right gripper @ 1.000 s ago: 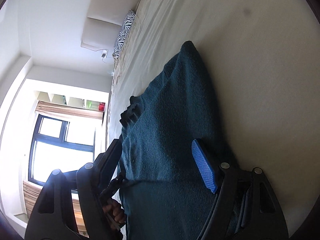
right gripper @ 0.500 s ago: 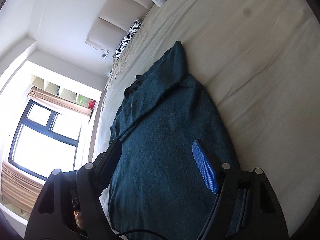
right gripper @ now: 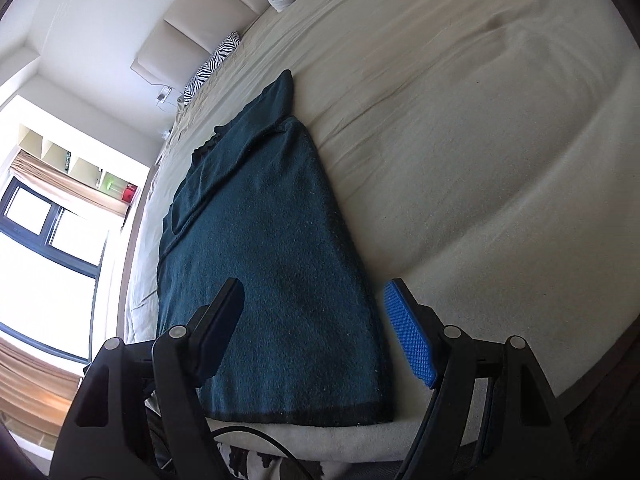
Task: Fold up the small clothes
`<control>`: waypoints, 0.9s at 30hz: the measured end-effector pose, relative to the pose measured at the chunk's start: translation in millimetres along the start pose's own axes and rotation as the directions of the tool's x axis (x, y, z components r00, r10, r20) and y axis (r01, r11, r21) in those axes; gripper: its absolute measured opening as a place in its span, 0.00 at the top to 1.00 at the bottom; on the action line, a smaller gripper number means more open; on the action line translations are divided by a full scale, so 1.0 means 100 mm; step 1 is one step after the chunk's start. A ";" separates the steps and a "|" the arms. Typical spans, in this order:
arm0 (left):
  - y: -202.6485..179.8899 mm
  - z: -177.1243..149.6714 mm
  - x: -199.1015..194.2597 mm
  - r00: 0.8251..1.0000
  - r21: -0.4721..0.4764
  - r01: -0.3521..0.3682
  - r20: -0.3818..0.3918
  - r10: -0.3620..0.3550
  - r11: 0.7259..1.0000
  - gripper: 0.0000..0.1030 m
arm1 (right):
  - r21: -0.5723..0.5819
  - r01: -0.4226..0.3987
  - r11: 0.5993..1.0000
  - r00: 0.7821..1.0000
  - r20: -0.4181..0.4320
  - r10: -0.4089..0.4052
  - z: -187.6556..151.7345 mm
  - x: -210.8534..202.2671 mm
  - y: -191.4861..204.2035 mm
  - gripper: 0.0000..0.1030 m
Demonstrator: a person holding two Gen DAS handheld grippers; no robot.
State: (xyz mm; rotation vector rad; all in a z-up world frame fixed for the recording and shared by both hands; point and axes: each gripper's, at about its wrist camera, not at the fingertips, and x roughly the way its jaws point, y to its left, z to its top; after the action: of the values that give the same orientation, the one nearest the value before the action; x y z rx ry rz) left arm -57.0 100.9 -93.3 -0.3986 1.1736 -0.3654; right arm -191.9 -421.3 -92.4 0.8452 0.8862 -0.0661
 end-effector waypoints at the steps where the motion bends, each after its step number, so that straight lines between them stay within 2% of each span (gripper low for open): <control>1: -0.01 -0.02 0.01 1.000 0.008 -0.006 -0.009 0.006 1.000 0.31 | 0.011 0.007 1.000 1.000 -0.011 -0.007 -0.03 0.01 -0.05 0.29; 6: -0.04 -0.06 0.02 0.999 0.019 -0.019 -0.035 0.020 1.000 0.33 | 0.002 0.016 1.000 0.999 -0.049 -0.016 -0.14 0.01 -0.12 0.29; 13: -0.07 -0.08 0.04 0.997 0.042 -0.038 -0.068 0.041 0.998 0.48 | -0.032 0.068 0.997 0.990 -0.120 -0.071 -0.16 0.00 -0.12 0.32; 16: -0.08 -0.09 0.06 0.996 0.048 -0.035 -0.081 0.039 0.998 0.58 | -0.048 0.059 0.997 0.984 -0.165 -0.066 -0.20 0.02 -0.09 0.34; 18: -0.08 -0.10 0.06 0.996 0.050 -0.035 -0.085 0.039 0.998 0.62 | -0.044 0.042 0.998 0.979 -0.196 -0.050 -0.21 0.06 -0.08 0.38; 21: -0.07 -0.10 0.07 0.995 0.046 -0.019 -0.102 0.024 0.999 0.81 | -0.020 0.023 1.000 0.973 -0.229 -0.027 -0.21 0.14 -0.11 0.52; 22: -0.07 -0.11 0.08 0.994 0.048 -0.013 -0.108 0.019 0.999 0.88 | -0.011 0.019 1.000 0.971 -0.238 -0.021 -0.21 0.18 -0.12 0.62; 23: -0.07 -0.12 0.08 0.994 0.053 -0.011 -0.109 0.017 0.999 0.90 | -0.005 0.025 1.000 0.969 -0.245 -0.025 -0.22 0.21 -0.14 0.72; 24: -0.07 -0.13 0.08 0.994 0.058 -0.010 -0.108 0.017 0.998 0.91 | -0.002 0.031 1.000 0.969 -0.247 -0.031 -0.22 0.23 -0.15 0.74; 26: -0.07 -0.14 0.06 0.994 0.056 -0.006 -0.106 0.012 0.998 0.92 | -0.002 0.027 1.000 0.967 -0.252 -0.027 -0.24 0.23 -0.15 0.88; 27: -0.06 -0.14 0.06 0.994 0.051 -0.001 -0.105 0.006 0.999 0.92 | -0.010 0.024 1.000 0.966 -0.256 -0.026 -0.25 0.23 -0.13 0.90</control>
State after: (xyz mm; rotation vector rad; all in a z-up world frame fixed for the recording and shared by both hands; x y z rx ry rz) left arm -68.5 91.6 -99.7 -0.3362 1.2651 -0.4161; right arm -198.3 -407.5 -125.2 0.8482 1.1393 0.0250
